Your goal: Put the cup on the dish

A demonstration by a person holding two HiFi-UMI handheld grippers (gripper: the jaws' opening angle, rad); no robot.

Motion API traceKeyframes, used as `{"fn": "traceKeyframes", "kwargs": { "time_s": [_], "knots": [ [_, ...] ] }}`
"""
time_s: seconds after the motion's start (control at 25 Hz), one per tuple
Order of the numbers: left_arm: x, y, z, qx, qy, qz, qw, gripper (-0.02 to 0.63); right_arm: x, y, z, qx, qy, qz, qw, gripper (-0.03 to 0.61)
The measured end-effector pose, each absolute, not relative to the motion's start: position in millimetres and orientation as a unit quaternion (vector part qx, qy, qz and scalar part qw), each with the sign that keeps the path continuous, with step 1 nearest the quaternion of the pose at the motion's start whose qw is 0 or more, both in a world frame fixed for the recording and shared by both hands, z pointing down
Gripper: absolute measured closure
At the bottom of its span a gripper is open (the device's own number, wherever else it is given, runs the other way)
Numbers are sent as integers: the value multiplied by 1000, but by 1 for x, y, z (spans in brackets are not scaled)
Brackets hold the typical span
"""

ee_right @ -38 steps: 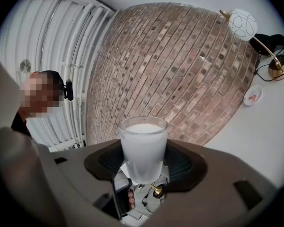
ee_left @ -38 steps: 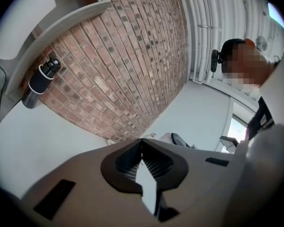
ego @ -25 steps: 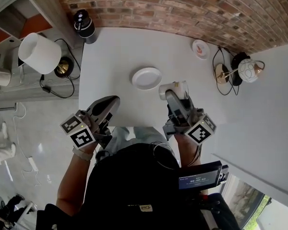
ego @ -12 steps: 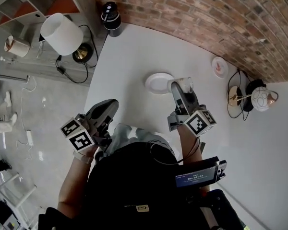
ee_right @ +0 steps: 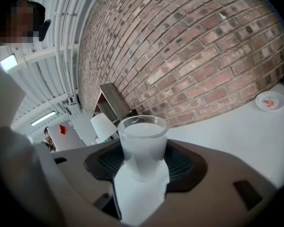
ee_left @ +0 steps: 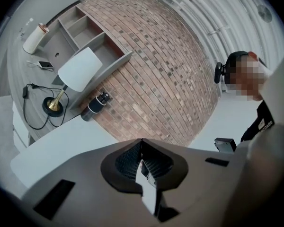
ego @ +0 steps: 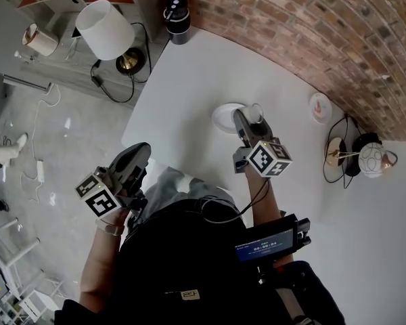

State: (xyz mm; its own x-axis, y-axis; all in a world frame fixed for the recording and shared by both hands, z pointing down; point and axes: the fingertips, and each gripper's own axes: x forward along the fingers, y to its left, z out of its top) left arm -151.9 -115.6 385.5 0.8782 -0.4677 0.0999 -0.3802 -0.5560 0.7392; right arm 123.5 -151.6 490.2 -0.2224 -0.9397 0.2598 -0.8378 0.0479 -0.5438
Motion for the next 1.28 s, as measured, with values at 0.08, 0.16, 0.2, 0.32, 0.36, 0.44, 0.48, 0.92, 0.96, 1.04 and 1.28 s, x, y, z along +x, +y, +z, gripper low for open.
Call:
{"fn": "traceKeyframes", "kwargs": {
  "time_s": [0.08,0.16,0.2,0.32,0.36,0.44,0.48,0.92,0.96,1.04,1.28],
  "knots": [
    [-160,-113,386,876,-256,-57,406,609,122,-154,507,-618,721,-308,60,318],
    [-168,-110,387,871,-272,-59,405,609,120,-155,524,-617,721,-312,43,318],
    [-172,-108,387,869,-279,-60,405,609,119,-155,531,-616,721,-313,36,318],
    [-182,-104,388,861,-300,-64,406,609,116,-158,552,-617,721,-315,12,318],
    [-184,-103,389,858,-306,-65,407,609,115,-159,558,-617,722,-314,4,318],
    [-188,-99,390,854,-317,-66,408,609,114,-160,569,-618,720,-314,-10,318],
    [-190,-97,390,852,-322,-66,408,609,113,-161,574,-619,720,-314,-16,318],
    [-204,-80,400,831,-366,-65,413,609,117,-168,614,-633,701,-322,-57,318],
    [-205,-79,401,829,-369,-66,414,609,117,-168,618,-634,700,-323,-61,318],
    [-206,-78,402,826,-375,-66,415,609,117,-170,625,-634,699,-325,-70,318],
    [-208,-77,406,818,-389,-69,418,609,115,-172,648,-632,694,-332,-98,318]
  ]
}}
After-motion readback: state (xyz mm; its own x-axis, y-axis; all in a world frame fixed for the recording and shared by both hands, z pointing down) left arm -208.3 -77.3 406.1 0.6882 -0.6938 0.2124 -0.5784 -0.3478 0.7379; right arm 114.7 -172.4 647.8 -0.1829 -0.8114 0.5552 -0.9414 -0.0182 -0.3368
